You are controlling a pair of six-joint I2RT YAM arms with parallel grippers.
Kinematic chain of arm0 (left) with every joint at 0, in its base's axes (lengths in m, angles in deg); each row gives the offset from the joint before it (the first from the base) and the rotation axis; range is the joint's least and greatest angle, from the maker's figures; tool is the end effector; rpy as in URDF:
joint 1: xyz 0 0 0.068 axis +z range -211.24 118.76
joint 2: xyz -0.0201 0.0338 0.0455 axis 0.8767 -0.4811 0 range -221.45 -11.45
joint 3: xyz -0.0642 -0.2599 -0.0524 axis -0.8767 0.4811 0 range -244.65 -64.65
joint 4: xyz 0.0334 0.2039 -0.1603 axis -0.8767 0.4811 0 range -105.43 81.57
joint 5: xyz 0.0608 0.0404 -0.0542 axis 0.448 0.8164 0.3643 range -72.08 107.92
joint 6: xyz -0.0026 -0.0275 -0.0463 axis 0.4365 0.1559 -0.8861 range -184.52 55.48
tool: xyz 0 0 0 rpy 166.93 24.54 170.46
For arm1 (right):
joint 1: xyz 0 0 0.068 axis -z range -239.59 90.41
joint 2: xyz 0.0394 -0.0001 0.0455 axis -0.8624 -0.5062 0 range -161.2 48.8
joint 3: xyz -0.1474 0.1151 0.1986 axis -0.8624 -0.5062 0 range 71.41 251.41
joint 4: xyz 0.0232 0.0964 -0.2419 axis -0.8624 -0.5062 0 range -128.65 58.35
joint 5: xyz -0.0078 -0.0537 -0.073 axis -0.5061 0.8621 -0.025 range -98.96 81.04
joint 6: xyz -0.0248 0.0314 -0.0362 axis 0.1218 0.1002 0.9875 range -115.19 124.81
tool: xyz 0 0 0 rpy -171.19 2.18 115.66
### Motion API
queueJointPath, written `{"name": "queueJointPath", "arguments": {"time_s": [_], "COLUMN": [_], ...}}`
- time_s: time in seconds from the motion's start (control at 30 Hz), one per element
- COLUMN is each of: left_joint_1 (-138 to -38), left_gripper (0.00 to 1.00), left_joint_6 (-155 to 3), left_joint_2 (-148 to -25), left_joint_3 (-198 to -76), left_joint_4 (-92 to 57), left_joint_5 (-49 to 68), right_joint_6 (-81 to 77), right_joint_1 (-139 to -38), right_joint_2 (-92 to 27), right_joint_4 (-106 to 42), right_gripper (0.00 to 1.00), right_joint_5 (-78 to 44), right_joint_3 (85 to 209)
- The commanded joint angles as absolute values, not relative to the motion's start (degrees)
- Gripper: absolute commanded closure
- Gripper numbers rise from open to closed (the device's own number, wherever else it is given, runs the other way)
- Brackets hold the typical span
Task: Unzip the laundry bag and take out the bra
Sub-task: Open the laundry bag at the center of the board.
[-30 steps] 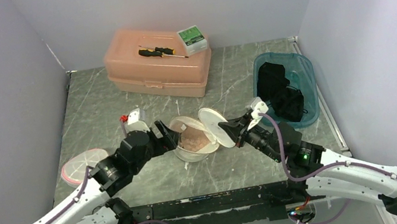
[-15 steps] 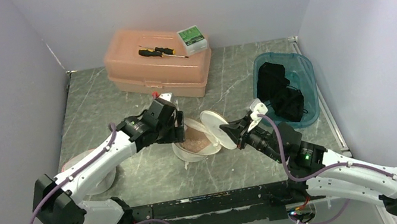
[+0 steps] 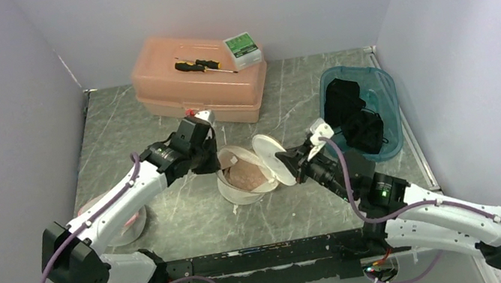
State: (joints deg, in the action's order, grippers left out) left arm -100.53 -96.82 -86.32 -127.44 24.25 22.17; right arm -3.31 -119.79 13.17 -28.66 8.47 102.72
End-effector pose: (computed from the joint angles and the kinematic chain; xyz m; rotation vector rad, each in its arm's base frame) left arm 0.2115 -0.1695 0.2897 0.1214 2.5213 -0.4356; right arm 0.0899 0.1355 0.3061 -0.4925 1.5597 0.6822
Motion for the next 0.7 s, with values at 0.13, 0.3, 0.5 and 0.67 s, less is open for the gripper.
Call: {"name": "queueJointPath", "arguments": {"time_s": [0.13, 0.3, 0.5, 0.67], "left_joint_1": [-100.3, -100.4, -100.3, -100.6], "left_gripper": [0.97, 0.97, 0.97, 0.97], "left_joint_6": [-100.0, -103.4, -109.7, -113.1], "left_joint_2": [-76.7, -71.7, -66.3, -60.1], "left_joint_3": [-126.7, -122.8, -107.5, -93.0], "left_joint_4": [8.1, 5.2, -3.2, -17.2], "left_joint_5": [19.5, 22.8, 25.2, 27.7], "right_joint_6": [4.1, 2.0, -6.6, -15.3], "right_joint_1": [-120.0, -120.1, -120.0, -119.9], "right_joint_2": [4.0, -0.7, 1.9, 7.8], "right_joint_4": [-30.0, -33.2, -27.9, -20.1], "right_gripper": [1.00, 1.00, 1.00, 1.00], "right_joint_5": [16.4, 17.3, 20.9, 25.7], "right_joint_3": [127.0, 134.0, 120.5, 106.2]}}
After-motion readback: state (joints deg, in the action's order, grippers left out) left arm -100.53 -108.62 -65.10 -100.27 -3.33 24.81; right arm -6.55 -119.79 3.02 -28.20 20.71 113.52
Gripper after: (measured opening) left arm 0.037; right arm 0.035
